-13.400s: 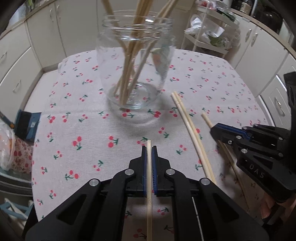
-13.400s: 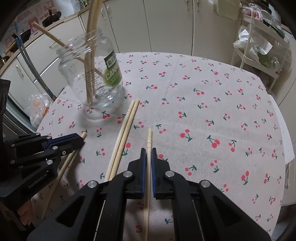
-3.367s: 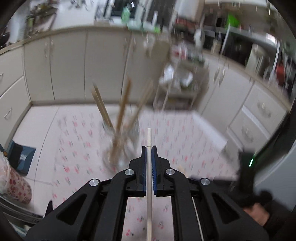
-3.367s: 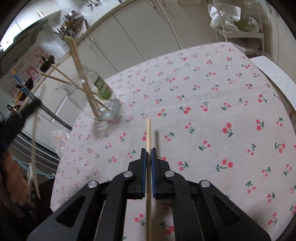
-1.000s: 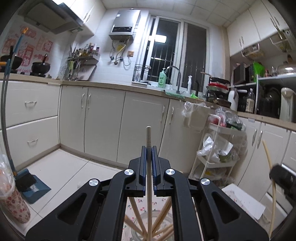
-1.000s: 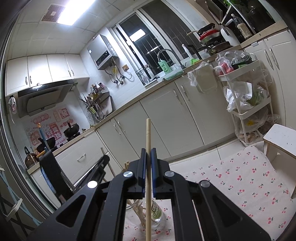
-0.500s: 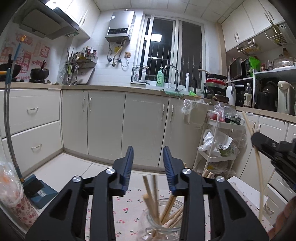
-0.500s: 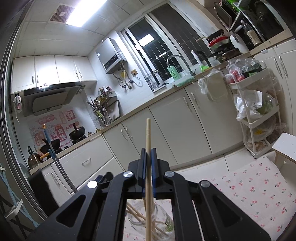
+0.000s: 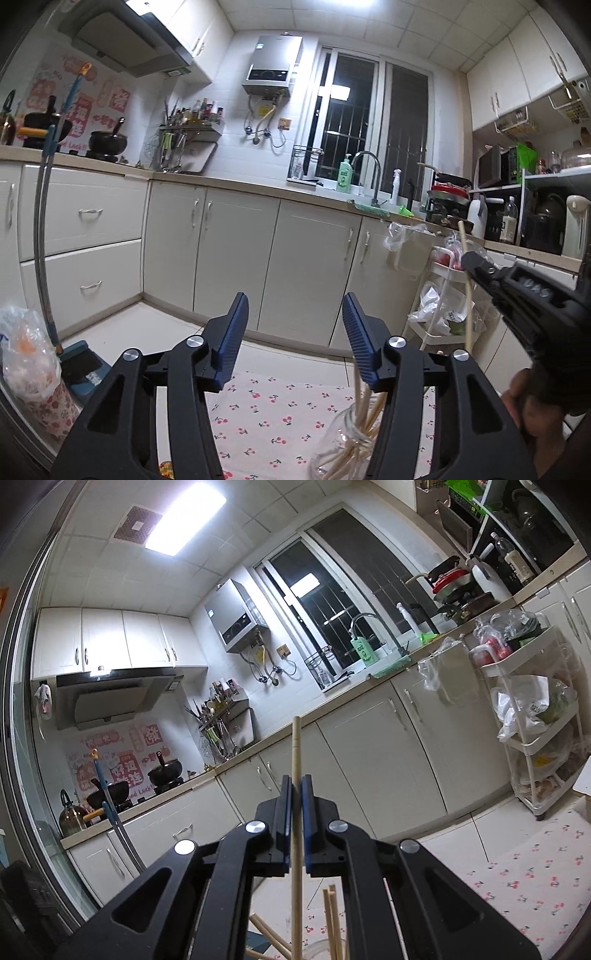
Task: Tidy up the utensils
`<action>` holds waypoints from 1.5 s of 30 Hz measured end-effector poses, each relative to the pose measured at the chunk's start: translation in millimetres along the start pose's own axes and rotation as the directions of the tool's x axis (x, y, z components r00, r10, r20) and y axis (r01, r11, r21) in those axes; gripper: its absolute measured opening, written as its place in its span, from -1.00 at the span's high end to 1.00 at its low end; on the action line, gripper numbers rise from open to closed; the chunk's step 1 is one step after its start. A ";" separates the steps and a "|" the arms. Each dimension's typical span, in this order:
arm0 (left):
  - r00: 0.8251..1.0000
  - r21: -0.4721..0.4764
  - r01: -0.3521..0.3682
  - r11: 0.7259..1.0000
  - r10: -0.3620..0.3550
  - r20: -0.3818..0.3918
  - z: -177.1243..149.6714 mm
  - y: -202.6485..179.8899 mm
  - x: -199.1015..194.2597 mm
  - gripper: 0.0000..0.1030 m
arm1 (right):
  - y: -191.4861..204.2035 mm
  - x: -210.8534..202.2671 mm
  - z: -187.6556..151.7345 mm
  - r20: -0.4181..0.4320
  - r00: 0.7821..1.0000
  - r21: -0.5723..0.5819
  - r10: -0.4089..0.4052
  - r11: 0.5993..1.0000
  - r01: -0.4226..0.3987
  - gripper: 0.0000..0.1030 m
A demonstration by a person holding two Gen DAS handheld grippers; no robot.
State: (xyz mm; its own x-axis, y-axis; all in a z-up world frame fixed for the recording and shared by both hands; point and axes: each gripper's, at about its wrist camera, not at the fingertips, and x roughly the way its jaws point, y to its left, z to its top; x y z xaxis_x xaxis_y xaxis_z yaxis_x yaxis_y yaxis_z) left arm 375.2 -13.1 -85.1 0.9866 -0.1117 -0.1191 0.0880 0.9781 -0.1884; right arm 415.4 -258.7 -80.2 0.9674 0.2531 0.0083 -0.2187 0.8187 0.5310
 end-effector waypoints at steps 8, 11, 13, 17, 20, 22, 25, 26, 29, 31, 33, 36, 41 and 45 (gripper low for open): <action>1.000 -0.053 -0.011 0.999 0.010 -0.019 -7.7 16.7 5.3 -0.07 | 8.0 23.4 -19.0 0.000 1.000 -0.067 -0.028 0.997 0.028 0.88; 1.000 -0.066 -0.008 0.998 0.006 -0.025 -10.2 20.0 6.5 -0.08 | 9.6 28.5 -27.7 -0.001 0.999 -0.095 -0.037 0.995 0.037 0.88; 1.000 -0.071 -0.005 0.997 0.003 -0.029 -11.1 21.8 7.7 -0.09 | 10.3 31.2 -34.1 0.000 0.999 -0.113 -0.043 0.993 0.042 0.88; 0.999 -0.087 0.002 0.996 -0.004 -0.033 -11.2 24.4 7.9 -0.10 | 11.8 37.8 -45.4 -0.004 0.998 -0.151 -0.056 0.987 0.054 0.88; 0.999 -0.099 0.006 0.995 -0.009 -0.036 -10.4 26.4 8.4 -0.10 | 12.1 40.7 -52.7 -0.005 0.998 -0.175 -0.065 0.983 0.063 0.88; 0.999 -0.104 0.006 0.995 -0.010 -0.040 -10.5 27.5 9.3 -0.11 | 11.2 41.7 -57.2 -0.011 0.997 -0.179 -0.071 0.981 0.068 0.88; 0.999 -0.105 0.003 0.994 -0.008 -0.046 -11.6 28.3 10.1 -0.13 | 10.6 39.0 -61.9 -0.021 0.997 -0.185 -0.076 0.980 0.071 0.88; 0.999 -0.106 0.002 0.994 -0.007 -0.046 -11.6 28.2 9.6 -0.14 | 11.3 38.3 -63.1 -0.029 0.997 -0.188 -0.076 0.980 0.070 0.88; 0.999 -0.103 -0.001 0.995 -0.004 -0.045 -11.5 27.9 9.5 -0.19 | 13.9 29.8 -67.2 -0.040 0.996 -0.209 -0.079 0.975 0.069 0.88; 0.999 -0.104 -0.003 0.995 -0.002 -0.046 -10.9 27.7 8.4 -0.21 | 15.2 23.1 -69.1 -0.050 0.995 -0.219 -0.083 0.973 0.070 0.88; 0.999 -0.102 -0.002 0.995 -0.003 -0.045 -10.6 27.8 7.9 -0.22 | 15.0 16.7 -70.5 -0.064 0.993 -0.229 -0.096 0.970 0.079 0.88; 0.999 -0.099 -0.003 0.995 -0.002 -0.047 -10.3 27.9 5.6 -0.29 | 12.0 6.6 -72.4 -0.084 0.989 -0.225 -0.123 0.969 0.101 0.88; 0.998 -0.101 -0.004 0.995 -0.002 -0.063 -10.3 25.4 -9.7 -0.39 | 12.6 -7.5 -79.2 -0.153 0.975 -0.253 -0.162 0.960 0.120 0.82; 0.996 -0.080 0.001 0.997 -0.008 -0.092 -7.0 18.2 -27.2 -0.45 | 20.9 -11.5 -78.2 -0.208 0.962 -0.288 -0.175 0.951 0.111 0.37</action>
State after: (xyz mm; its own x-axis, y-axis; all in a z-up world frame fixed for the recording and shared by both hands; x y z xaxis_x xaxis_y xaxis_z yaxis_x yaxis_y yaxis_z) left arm 349.0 6.5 -92.1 0.9689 -0.1355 -0.2070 0.0775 0.9608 -0.2662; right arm 389.8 -204.2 -135.4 0.9429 0.2075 -0.2606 -0.1378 0.9551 0.2622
